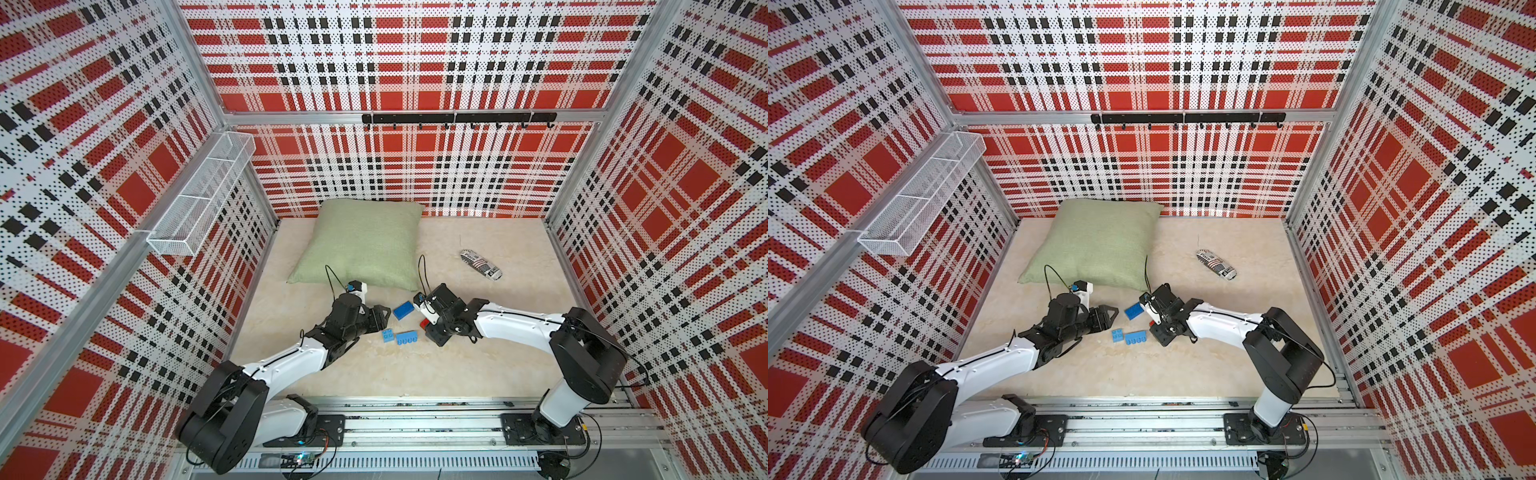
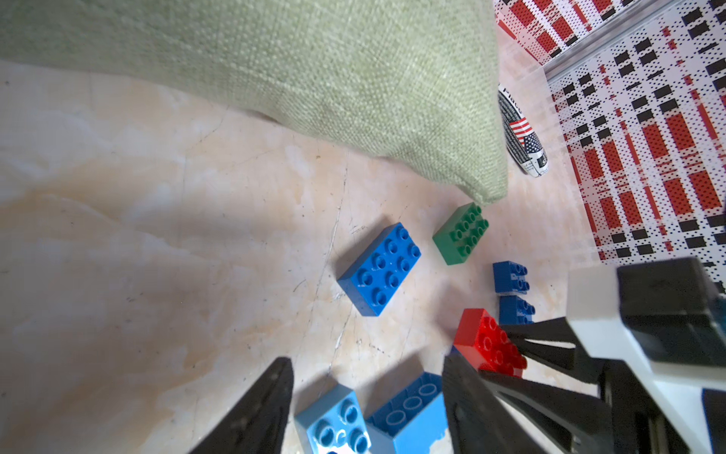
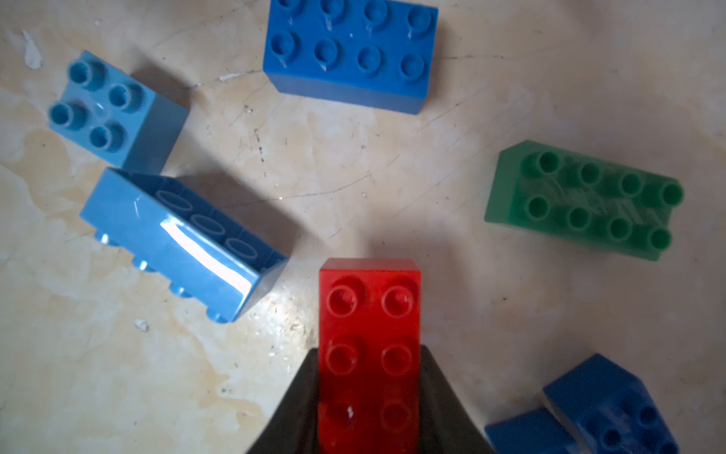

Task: Assemble a heart with lego
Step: Assemble the lego brick with the lego brick.

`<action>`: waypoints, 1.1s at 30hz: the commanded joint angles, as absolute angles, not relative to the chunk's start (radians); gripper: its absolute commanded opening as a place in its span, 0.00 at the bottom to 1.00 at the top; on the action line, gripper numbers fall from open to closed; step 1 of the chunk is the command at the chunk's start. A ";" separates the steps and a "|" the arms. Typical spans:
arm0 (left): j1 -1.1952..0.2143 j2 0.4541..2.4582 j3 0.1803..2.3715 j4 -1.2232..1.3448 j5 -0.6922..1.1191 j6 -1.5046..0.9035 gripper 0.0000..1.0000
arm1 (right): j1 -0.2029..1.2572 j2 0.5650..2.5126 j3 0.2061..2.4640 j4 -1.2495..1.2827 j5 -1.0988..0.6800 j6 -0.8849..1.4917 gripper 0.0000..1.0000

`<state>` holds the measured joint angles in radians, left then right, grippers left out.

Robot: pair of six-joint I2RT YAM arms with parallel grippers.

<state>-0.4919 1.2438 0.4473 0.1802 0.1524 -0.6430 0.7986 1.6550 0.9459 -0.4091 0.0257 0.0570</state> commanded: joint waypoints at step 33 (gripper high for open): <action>-0.480 1.227 0.432 0.201 0.157 -0.635 0.66 | 0.825 1.556 0.838 -0.418 0.043 0.041 0.44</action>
